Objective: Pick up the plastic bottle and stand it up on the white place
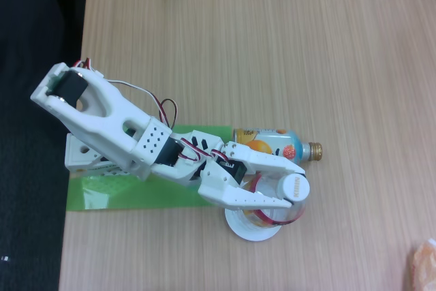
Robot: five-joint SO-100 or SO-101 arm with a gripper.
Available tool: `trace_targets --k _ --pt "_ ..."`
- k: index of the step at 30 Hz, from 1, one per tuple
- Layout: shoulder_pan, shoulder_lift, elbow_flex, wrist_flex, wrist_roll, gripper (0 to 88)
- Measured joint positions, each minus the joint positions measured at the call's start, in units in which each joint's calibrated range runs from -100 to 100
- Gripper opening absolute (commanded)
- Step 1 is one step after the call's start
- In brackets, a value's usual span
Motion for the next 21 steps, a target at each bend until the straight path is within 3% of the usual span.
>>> trace_targets --k 11,16,21 --pt "0.07 0.00 0.18 0.00 -1.47 13.9" --pt "0.07 0.00 0.18 0.00 -2.10 25.7" --pt "-0.15 0.08 0.36 0.08 -3.10 27.0"
